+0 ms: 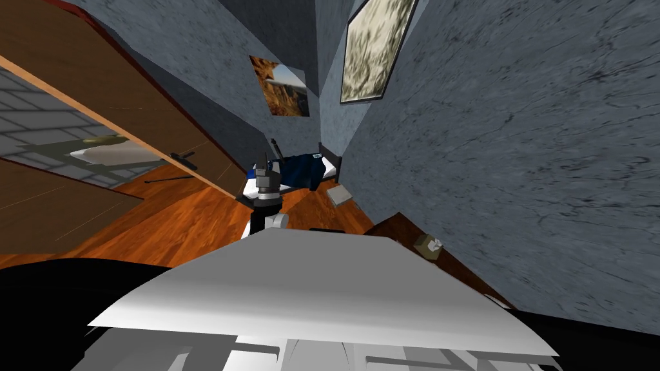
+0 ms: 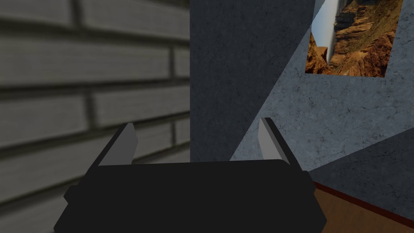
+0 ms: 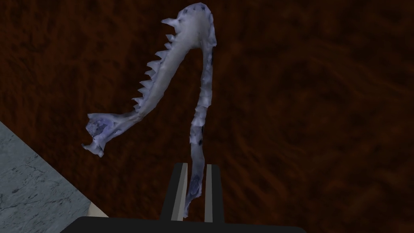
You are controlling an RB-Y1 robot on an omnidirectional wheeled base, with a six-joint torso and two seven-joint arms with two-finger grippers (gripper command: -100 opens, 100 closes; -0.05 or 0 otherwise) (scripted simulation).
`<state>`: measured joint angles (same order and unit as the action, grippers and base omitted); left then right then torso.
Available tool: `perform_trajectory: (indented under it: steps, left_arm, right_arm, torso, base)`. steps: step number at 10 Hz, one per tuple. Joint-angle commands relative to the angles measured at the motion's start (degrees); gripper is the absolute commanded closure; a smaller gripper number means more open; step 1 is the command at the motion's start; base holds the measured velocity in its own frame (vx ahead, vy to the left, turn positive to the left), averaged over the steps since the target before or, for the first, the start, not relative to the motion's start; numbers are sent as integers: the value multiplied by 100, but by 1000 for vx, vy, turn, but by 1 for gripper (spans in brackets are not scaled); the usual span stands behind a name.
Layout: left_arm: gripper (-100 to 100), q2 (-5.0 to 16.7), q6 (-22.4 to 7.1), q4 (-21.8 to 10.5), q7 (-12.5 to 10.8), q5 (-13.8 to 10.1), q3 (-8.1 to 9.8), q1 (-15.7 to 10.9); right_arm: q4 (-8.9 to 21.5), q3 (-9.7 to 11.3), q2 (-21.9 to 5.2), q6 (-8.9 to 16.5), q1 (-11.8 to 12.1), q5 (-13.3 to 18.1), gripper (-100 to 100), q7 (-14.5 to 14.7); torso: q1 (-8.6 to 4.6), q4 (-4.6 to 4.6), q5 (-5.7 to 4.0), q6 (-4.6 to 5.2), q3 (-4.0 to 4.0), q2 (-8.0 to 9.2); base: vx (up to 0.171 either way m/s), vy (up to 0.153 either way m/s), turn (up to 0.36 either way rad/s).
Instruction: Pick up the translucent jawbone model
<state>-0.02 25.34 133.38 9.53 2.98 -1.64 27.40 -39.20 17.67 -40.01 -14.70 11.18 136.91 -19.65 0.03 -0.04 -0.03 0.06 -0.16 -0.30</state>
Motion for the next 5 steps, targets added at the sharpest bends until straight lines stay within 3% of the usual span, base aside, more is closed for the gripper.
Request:
perform_trajectory:
  steps: [1,3,4,5]
  left_arm:
    - [0,0,0,0,0,0,0,0]
    - [0,0,0,0,0,0,0,0]
    - [0,0,0,0,0,0,0,0]
    - [0,0,0,0,0,0,0,-1]
  right_arm:
    - [-275,89,-156,-26,150,-107,100,60]
    - [-513,134,-271,-55,286,-145,100,78]
    - [-416,135,-238,-33,239,-166,100,89]
    - [-432,137,-243,-36,249,-168,0,91]
  torso:
    - [0,0,0,0,0,0]
    - [5,-1,1,0,-2,-3]
    - [3,0,1,-2,-1,-1]
    - [-5,2,-1,-5,5,9]
  base:
    - [80,46,-174]
    - [73,42,-117]
    - [26,17,-20]
    - [0,0,0]
